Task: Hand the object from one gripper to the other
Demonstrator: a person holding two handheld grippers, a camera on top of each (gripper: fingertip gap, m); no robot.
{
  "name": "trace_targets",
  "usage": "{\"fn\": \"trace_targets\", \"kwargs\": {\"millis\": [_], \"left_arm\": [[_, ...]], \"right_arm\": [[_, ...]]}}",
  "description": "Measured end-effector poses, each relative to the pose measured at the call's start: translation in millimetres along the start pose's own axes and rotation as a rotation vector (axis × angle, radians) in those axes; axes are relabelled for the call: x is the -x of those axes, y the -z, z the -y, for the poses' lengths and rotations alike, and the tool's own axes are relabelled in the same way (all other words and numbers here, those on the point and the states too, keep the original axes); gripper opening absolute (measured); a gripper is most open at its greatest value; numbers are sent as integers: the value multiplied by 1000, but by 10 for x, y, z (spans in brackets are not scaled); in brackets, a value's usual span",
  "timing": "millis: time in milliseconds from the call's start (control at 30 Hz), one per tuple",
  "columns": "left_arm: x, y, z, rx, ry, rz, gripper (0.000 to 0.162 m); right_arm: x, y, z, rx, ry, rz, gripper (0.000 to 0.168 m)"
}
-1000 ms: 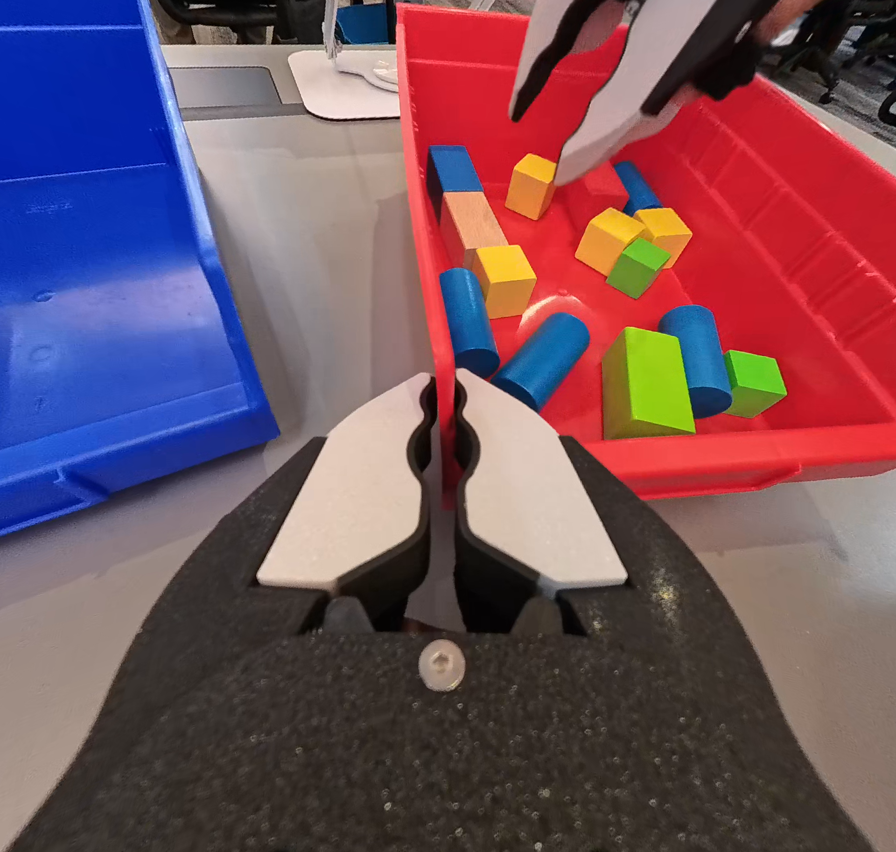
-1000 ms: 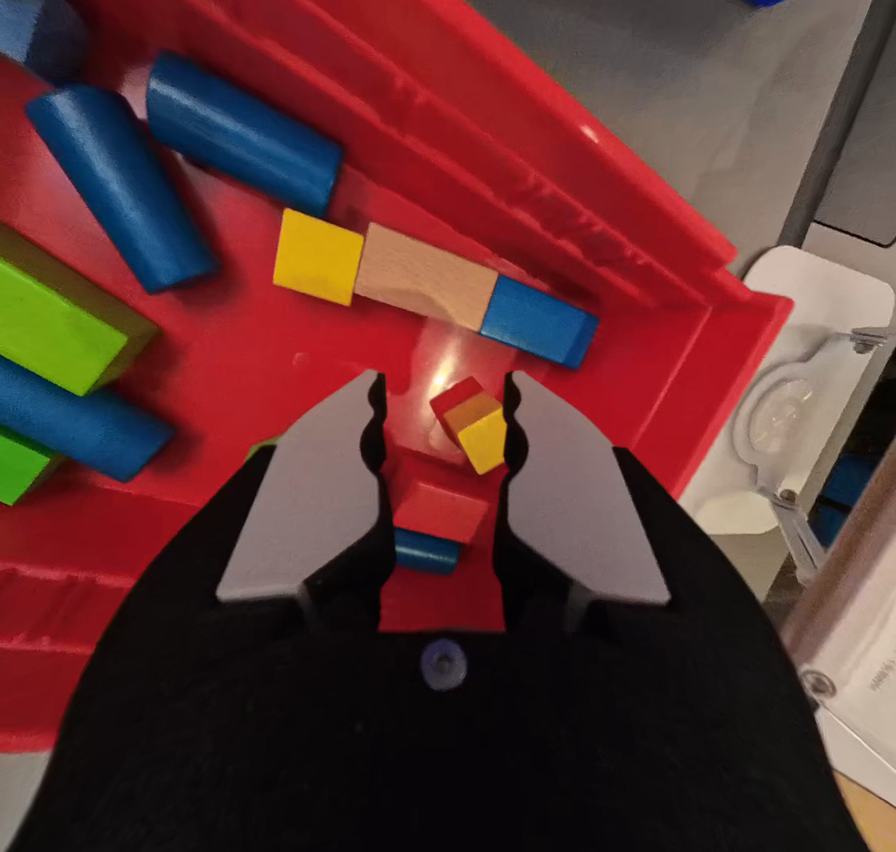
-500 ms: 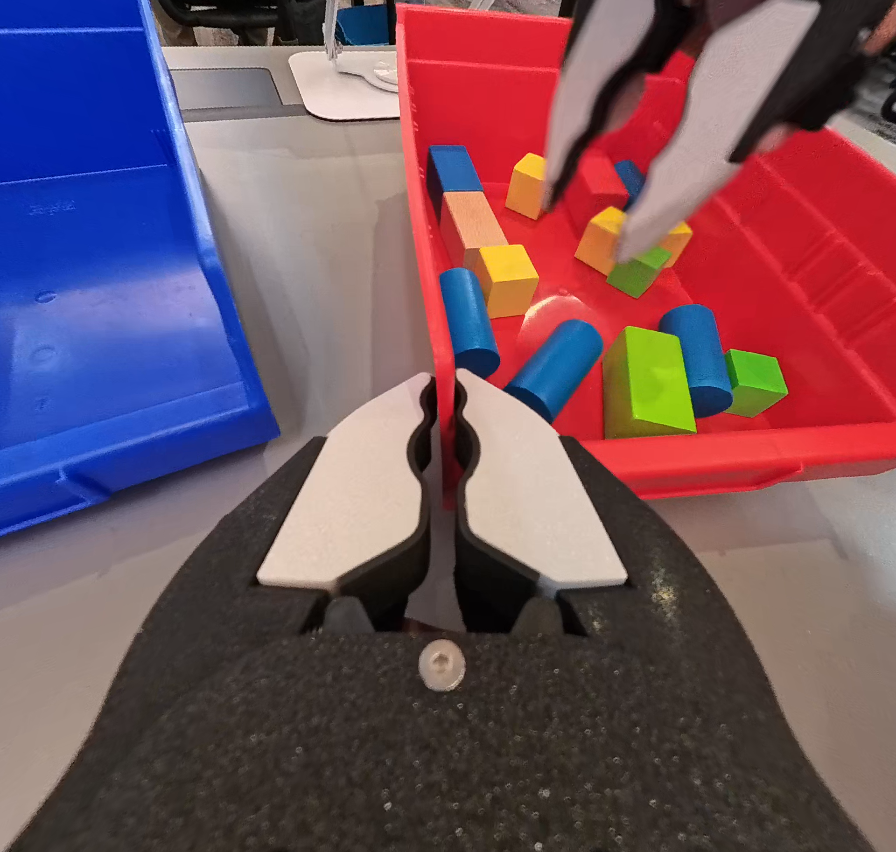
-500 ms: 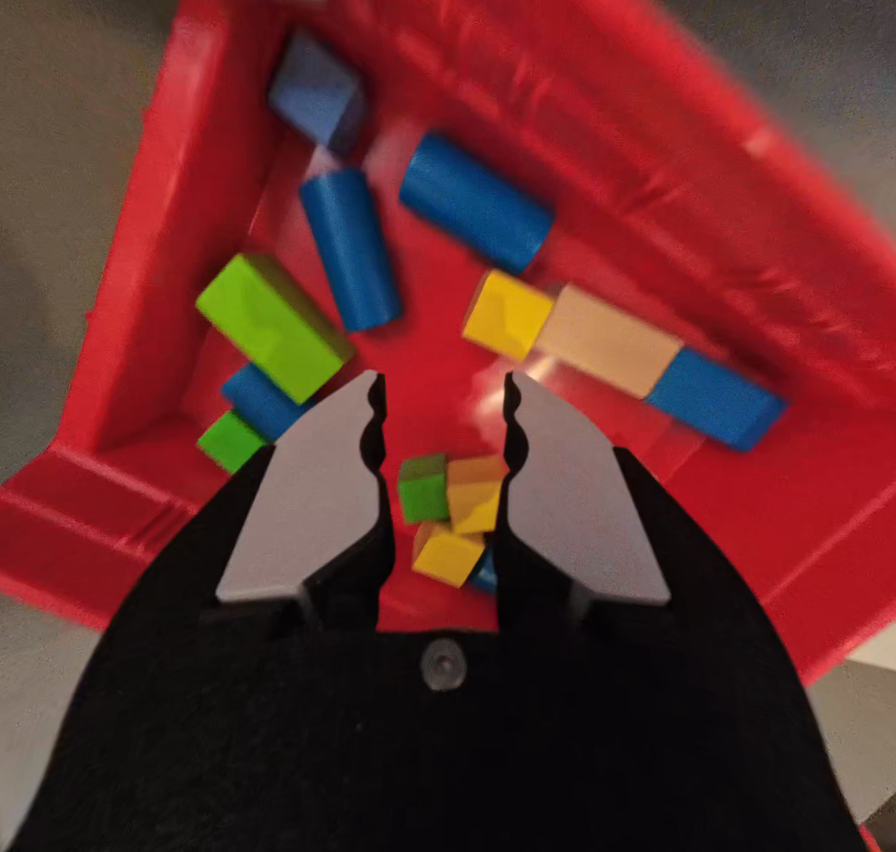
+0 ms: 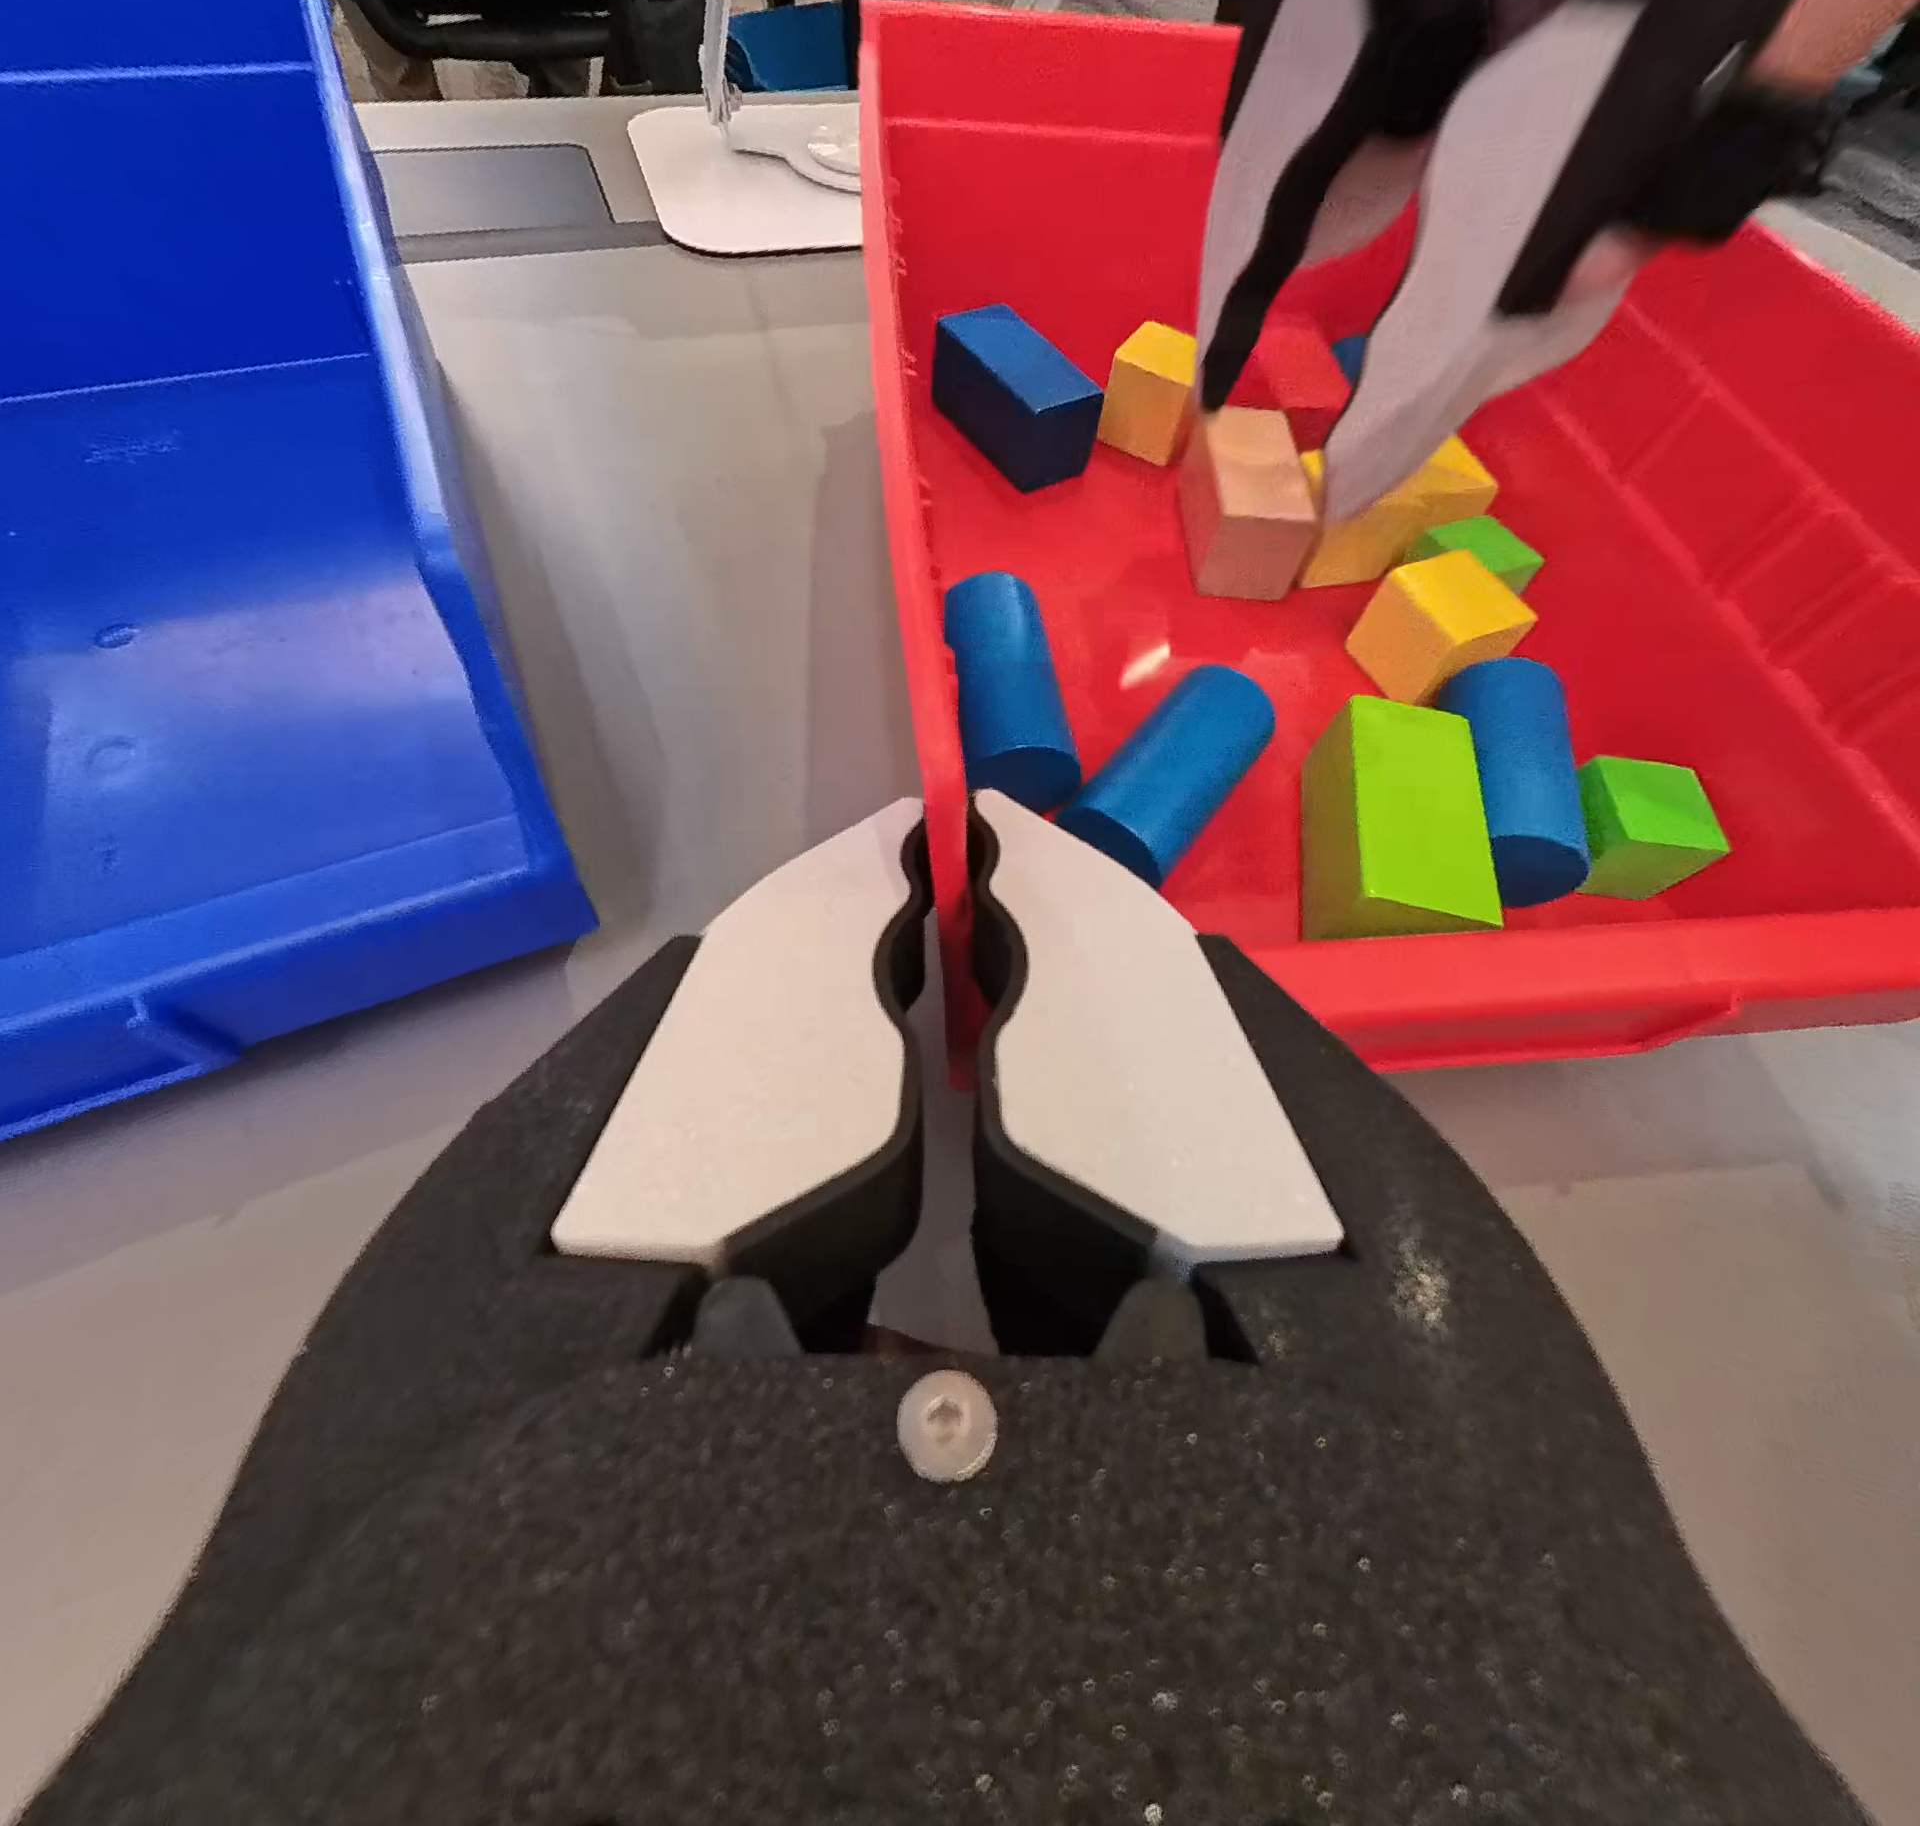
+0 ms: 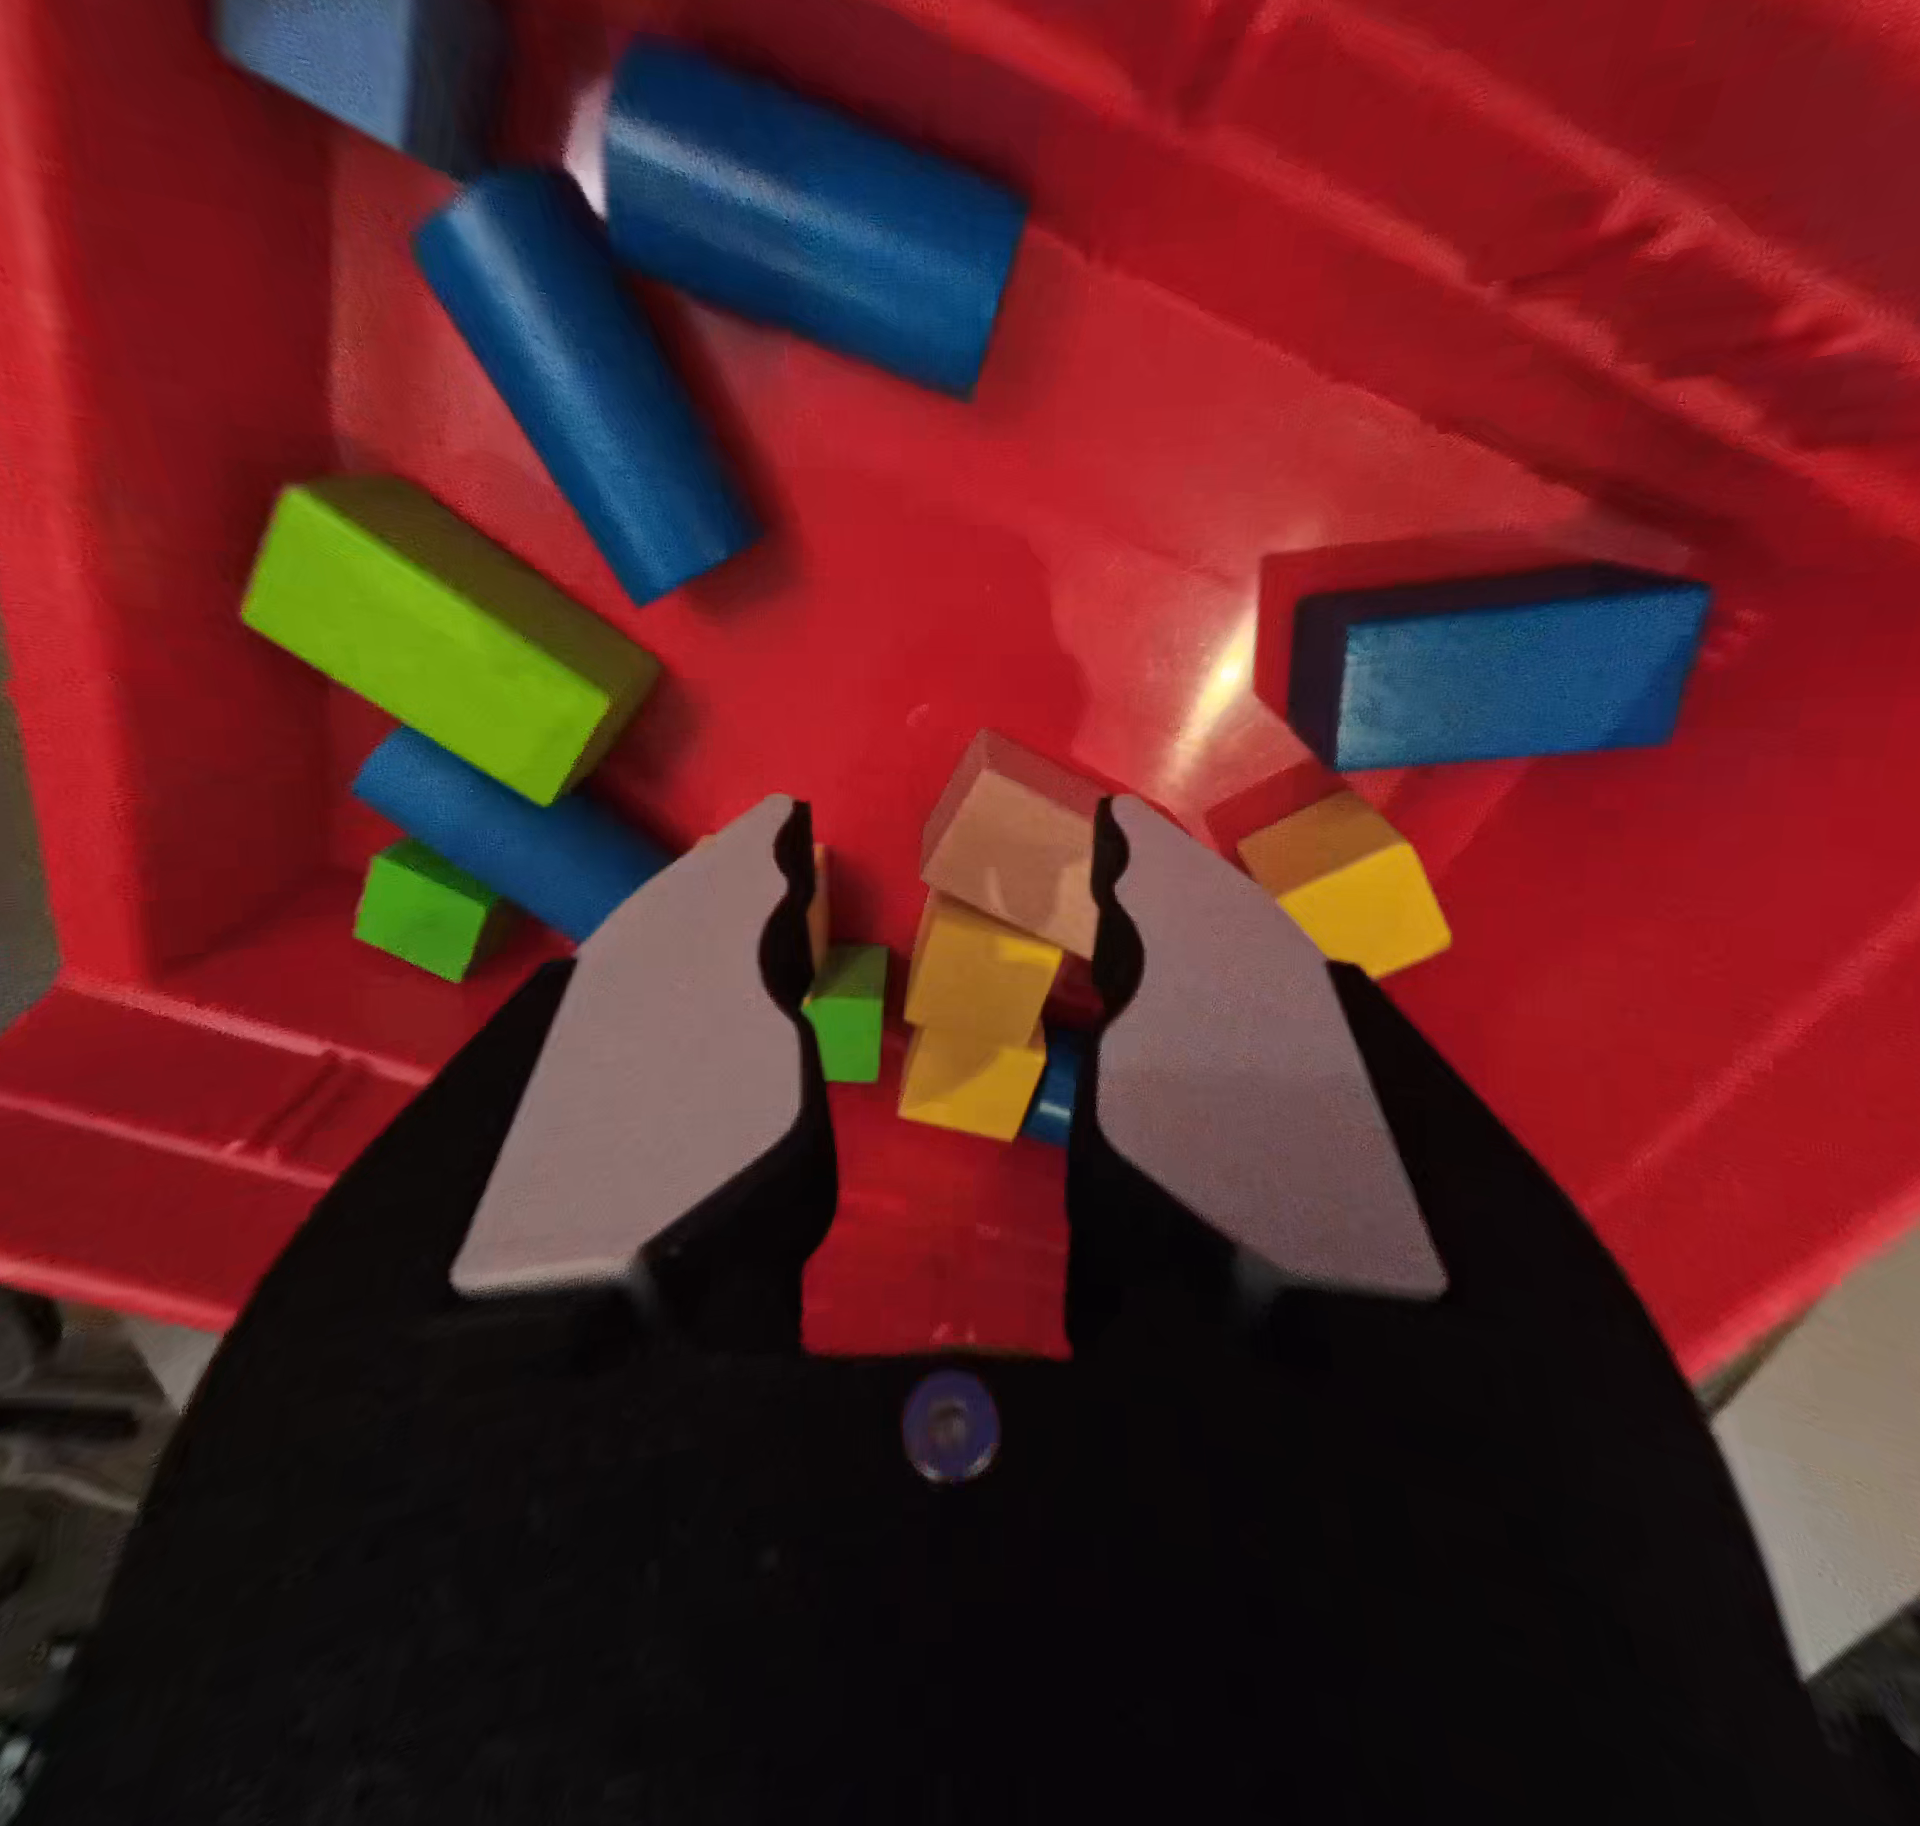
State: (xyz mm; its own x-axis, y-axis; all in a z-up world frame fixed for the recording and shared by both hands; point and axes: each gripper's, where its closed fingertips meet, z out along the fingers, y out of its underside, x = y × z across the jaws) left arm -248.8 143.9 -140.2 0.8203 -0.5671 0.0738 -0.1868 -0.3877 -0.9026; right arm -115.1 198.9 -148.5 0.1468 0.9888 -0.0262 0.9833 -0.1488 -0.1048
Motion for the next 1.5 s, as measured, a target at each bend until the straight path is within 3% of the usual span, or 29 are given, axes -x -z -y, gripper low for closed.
{"fn": "trace_targets", "kwargs": {"millis": [200, 333, 400, 467, 533, 633, 700, 833, 933, 1000, 1067, 1100, 1167, 1233, 1333, 1433, 1500], "left_arm": [[-12, 28, -16, 18, -15, 61, 2], [-35, 55, -31, 17, -6, 88, 2], [-41, 53, -30, 16, -2, 86, 2], [-43, 48, -26, 17, -4, 82, 3], [-45, 40, -26, 22, -10, 82, 2], [-46, 38, -27, 19, -5, 71, 3], [-53, 38, -27, 17, -18, 72, 3], [-92, 59, -38, 7, -23, 58, 3], [-108, 75, -46, 2, -34, 54, 3], [-114, 90, -55, 4, -32, 54, 4], [-117, 99, -60, 4, -32, 53, 4], [-118, 99, -59, 4, -34, 52, 4], [-117, 97, -58, 5, -31, 51, 4], [-116, 95, -55, 6, -32, 49, 4], [-111, 82, -49, 6, -24, 45, 4], [-117, 82, -50, 8, -32, 46, 4], [-121, 92, -54, 10, -38, 50, 3]], "right_arm": [[30, 1042, 94, -440, -173, -359, 64], [260, 968, -287, -512, -379, -535, 66], [367, 755, -307, -370, -268, -572, 63], [313, 547, -441, -73, -70, -613, 61], [167, 423, -468, 65, 37, -548, 44], [61, 224, -434, 94, -39, -202, 54], [3, 121, -695, 314, -125, -61, 63], [-140, 55, -875, 598, -92, -75, 58], [-134, -103, -881, 642, -28, -52, 63], [-60, -143, -658, 474, 8, -2, 51], [271, -34, 81, -74, -14, 212, 53], [228, 155, 282, -265, -47, 199, 48], [-38, 329, 104, -224, -74, 3, 57], [-89, 493, 9, -264, -93, -102, 55], [11, 642, -100, -305, -136, -177, 56], [85, 820, -293, -267, -188, -416, 65], [324, 1013, -289, -413, -253, -534, 67]]}}
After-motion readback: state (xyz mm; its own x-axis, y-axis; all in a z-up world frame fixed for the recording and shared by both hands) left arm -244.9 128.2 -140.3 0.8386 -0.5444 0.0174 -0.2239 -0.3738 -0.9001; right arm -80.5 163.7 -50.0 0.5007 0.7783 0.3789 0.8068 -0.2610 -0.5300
